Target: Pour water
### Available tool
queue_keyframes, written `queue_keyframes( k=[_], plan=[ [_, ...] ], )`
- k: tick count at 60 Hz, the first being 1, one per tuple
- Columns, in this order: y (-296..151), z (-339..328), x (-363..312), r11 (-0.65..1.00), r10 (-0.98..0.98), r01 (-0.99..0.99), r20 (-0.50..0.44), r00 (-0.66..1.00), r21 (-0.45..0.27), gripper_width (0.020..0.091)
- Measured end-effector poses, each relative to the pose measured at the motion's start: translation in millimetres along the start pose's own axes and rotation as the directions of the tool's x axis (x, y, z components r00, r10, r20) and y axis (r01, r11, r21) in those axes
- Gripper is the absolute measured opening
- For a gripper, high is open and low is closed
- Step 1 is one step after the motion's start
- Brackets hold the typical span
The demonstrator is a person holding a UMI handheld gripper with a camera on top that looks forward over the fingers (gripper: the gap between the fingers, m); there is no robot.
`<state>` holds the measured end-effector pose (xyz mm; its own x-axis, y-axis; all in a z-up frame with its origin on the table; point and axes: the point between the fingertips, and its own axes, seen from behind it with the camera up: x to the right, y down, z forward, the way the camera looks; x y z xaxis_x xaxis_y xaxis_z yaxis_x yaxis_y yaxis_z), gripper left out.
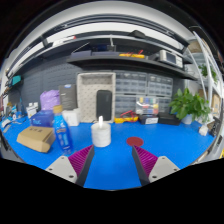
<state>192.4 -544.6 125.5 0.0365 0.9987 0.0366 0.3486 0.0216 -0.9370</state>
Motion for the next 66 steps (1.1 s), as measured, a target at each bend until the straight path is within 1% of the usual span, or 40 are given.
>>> queue_keyframes(
  k=[1,2,5,11,17,24,38,40,47,50,52,56,57,59,61,62,63,66],
  plan=[
    [8,-2,-14,1.0,-0.004,0.004,0.02,1.0,-0.005,0.0774],
    [18,-6,-42,1.0,-0.005,0.005,0.028,1.0,-0.01,0.0774],
    [31,-10,-78,1.0,-0.009,0.011,0.061,0.998,-0.025,0.0781],
    [47,-9,-132,0.999,0.011,-0.005,0.134,0.991,-0.047,0.0777],
    [52,4,-168,0.998,0.009,0.002,0.177,0.984,-0.059,0.078],
    [43,32,-196,0.999,0.003,0.007,0.195,0.981,-0.048,0.0781],
    [15,88,-216,1.0,-0.03,0.03,0.17,0.985,0.005,0.0775],
    [13,94,-216,1.0,-0.03,0.028,0.163,0.986,0.012,0.0761],
    [13,109,-221,0.999,-0.03,0.024,0.176,0.984,0.036,0.0647],
    [12,113,-213,0.998,-0.046,0.039,0.144,0.989,0.057,0.0526],
    [11,113,-215,0.997,-0.046,0.036,0.158,0.986,0.067,0.052],
    [12,113,-214,0.997,-0.037,0.026,0.168,0.985,0.068,0.0464],
    [13,113,-214,0.997,-0.041,0.03,0.172,0.984,0.067,0.0463],
    [13,113,-216,0.997,-0.057,0.046,0.174,0.983,0.064,0.0435],
    [13,114,-216,0.996,-0.07,0.059,0.174,0.982,0.067,0.0434],
    [13,114,-216,0.996,-0.07,0.06,0.174,0.982,0.065,0.0458],
    [13,114,-216,0.996,-0.069,0.059,0.174,0.982,0.062,0.041],
    [13,116,-217,0.996,-0.071,0.061,0.175,0.982,0.057,0.0409]
  ],
)
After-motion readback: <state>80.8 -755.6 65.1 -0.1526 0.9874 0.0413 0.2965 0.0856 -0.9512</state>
